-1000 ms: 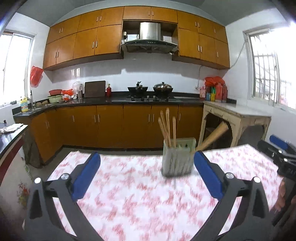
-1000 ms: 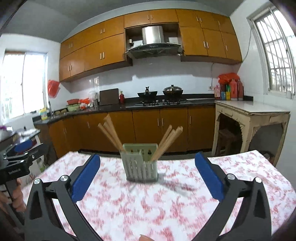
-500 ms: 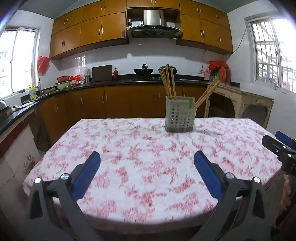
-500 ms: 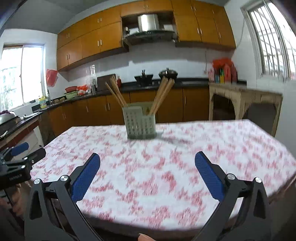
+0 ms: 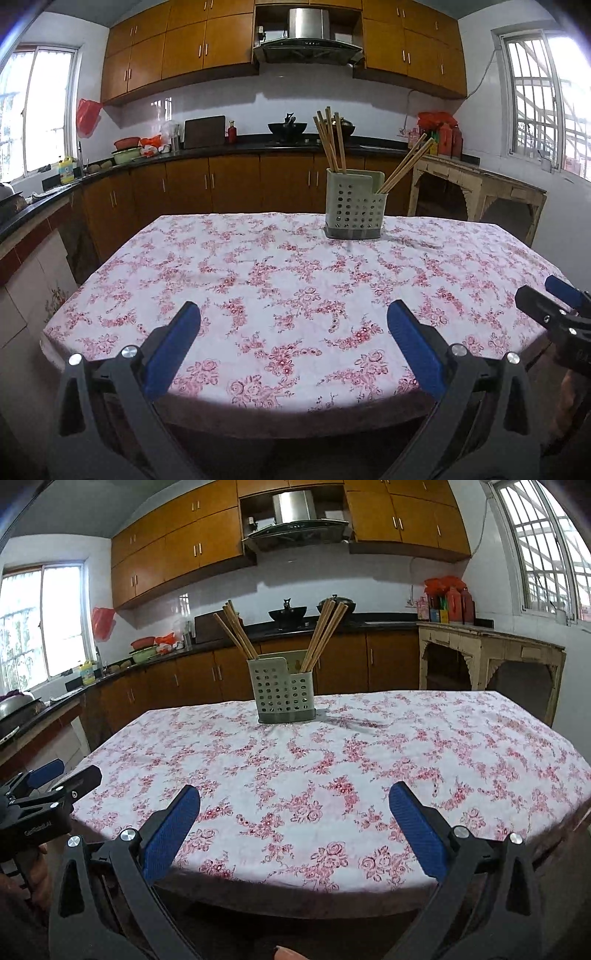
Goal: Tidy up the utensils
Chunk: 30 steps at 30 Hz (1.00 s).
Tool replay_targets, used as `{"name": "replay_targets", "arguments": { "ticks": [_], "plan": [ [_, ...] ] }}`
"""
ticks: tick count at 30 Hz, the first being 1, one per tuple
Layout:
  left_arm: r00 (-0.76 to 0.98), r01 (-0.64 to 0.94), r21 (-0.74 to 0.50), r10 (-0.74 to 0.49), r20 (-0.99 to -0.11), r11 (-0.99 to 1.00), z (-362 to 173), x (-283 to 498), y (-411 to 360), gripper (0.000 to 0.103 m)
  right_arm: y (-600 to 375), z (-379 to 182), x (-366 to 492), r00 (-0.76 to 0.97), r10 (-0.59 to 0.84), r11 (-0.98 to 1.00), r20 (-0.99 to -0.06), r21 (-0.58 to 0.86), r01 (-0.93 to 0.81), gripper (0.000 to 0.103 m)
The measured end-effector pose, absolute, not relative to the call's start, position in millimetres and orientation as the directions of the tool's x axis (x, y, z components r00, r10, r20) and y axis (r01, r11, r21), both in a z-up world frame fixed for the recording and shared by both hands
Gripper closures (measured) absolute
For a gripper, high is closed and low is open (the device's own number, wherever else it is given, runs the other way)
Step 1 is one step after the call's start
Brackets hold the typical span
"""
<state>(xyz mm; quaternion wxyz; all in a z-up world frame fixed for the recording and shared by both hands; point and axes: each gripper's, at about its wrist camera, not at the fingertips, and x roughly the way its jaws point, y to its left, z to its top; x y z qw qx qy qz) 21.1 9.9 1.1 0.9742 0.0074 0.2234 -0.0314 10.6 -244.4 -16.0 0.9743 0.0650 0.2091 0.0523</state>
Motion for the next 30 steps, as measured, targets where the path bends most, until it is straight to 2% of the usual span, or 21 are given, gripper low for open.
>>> {"name": "replay_targets", "arguments": {
  "ticks": [30],
  "plan": [
    [0.896, 0.055, -0.002, -0.05, -0.441, 0.998, -4.5, 15.0, 9.1, 0.004, -238.7, -19.4, 6.2, 0.903, 0.112, 0.989, -0.416, 0.132, -0.062, 0.002]
  ]
}}
